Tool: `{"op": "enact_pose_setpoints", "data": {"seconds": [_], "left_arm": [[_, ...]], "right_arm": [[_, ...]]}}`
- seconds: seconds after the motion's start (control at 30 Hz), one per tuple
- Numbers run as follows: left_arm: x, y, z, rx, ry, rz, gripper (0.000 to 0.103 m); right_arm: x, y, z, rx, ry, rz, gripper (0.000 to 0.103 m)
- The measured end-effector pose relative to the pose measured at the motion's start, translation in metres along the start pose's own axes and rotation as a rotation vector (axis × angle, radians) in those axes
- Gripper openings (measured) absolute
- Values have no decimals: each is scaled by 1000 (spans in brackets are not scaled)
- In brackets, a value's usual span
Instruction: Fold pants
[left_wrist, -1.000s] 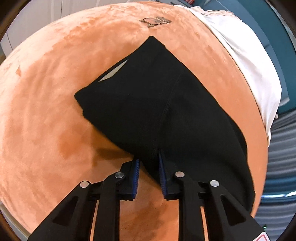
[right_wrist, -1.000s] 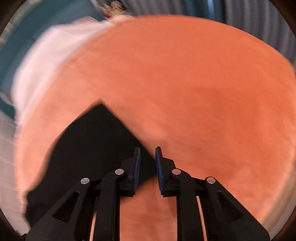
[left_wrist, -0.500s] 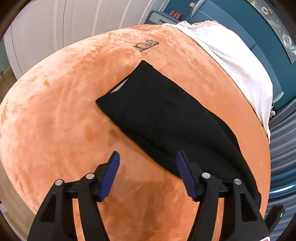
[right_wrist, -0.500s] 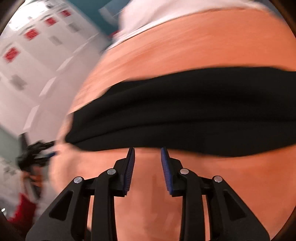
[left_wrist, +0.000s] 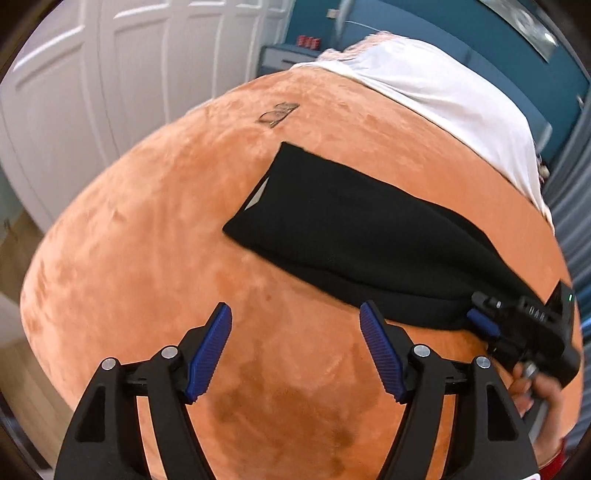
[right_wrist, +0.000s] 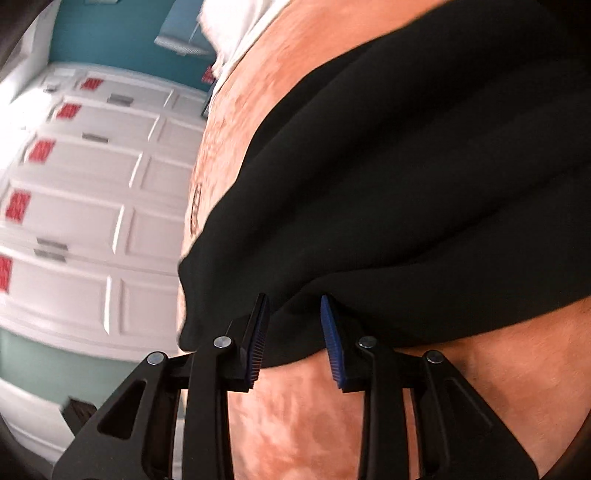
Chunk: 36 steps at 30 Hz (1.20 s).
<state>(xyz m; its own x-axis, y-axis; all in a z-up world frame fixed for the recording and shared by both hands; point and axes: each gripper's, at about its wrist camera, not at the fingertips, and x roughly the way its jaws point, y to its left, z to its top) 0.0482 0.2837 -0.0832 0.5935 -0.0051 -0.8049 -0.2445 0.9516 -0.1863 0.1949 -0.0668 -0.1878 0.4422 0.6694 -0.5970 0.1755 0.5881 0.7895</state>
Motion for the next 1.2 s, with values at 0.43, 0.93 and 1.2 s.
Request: {"op": "enact_pose_setpoints", "data": {"seconds": [0.43, 0.93, 1.2], "left_arm": [[-18, -11, -14, 144, -44, 36, 76], [-12, -11, -5, 104, -35, 48, 78], [4, -22, 17, 99, -31, 130, 80]], "right_arm": [[3, -2, 5, 56, -52, -103, 41], [-24, 7, -55, -163, -40, -204, 7], [-88, 38, -39, -424, -208, -259, 13]]}}
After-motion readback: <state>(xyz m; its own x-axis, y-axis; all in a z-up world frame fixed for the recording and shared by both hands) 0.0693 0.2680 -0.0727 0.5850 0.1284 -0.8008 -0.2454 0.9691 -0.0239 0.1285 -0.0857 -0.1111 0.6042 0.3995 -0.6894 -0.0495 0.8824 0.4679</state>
